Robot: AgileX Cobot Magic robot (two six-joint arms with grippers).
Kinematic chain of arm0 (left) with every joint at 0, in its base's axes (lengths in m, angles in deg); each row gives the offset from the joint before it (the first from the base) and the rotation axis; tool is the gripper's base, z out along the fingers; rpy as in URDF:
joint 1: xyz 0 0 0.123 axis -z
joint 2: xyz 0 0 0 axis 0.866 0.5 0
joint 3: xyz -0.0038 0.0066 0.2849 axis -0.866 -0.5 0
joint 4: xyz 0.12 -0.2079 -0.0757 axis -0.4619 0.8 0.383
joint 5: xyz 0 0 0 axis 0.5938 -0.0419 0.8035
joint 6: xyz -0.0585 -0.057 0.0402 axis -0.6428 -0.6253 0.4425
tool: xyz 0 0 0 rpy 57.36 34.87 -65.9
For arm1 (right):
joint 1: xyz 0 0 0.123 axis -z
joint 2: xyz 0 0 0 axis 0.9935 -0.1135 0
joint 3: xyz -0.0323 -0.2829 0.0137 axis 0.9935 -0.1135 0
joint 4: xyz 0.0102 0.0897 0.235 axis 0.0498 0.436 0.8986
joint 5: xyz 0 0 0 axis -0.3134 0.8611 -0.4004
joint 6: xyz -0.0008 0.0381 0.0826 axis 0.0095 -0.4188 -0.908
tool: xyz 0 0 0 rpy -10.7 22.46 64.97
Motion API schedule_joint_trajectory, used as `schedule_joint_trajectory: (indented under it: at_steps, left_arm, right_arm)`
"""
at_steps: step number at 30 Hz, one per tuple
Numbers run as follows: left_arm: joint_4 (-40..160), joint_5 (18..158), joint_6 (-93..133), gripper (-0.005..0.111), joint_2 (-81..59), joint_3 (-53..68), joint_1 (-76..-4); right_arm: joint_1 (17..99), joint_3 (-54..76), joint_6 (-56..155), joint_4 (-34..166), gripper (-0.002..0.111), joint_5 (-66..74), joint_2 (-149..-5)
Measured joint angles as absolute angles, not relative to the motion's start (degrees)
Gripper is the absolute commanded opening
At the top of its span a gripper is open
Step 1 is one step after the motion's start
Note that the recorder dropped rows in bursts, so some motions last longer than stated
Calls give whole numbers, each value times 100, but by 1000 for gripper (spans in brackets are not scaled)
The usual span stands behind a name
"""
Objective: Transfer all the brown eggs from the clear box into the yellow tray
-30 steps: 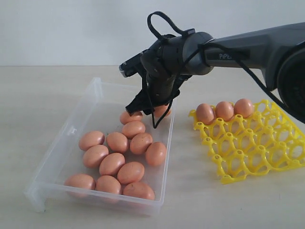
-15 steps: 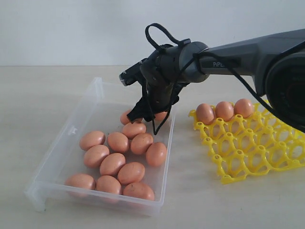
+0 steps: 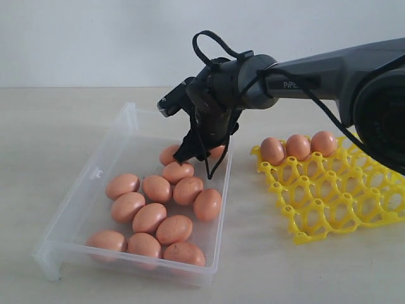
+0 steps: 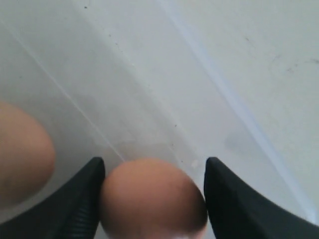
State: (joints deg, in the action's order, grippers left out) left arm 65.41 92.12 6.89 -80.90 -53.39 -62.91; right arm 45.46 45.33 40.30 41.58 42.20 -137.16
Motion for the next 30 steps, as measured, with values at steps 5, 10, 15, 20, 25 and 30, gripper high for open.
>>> schedule_joint_trajectory:
  at_steps: [5, 10, 15, 20, 25, 30]
  left_arm:
    - [6541, 9212, 689, 4, -8090, -5339, -6291]
    - [6541, 9212, 689, 4, -8090, -5339, -6291]
    - [6541, 9212, 689, 4, -8090, -5339, -6291]
    - [6541, 9212, 689, 4, -8090, -5339, -6291]
    - [6541, 9212, 689, 4, -8090, -5339, -6291]
    - [6541, 9212, 689, 4, -8090, -5339, -6291]
  right_arm:
    - [4546, 4533, 4406, 4124, 53, 4220, -13716]
    - [4546, 4533, 4529, 4076, 53, 4136, -13716]
    - [4546, 4533, 4709, 4041, 53, 4094, -13716]
    - [4546, 4533, 4814, 3957, 53, 3936, -13716]
    - [4546, 4533, 5010, 3778, 53, 4020, -13716]
    - [4546, 4533, 5163, 3744, 52, 4043, -13716]
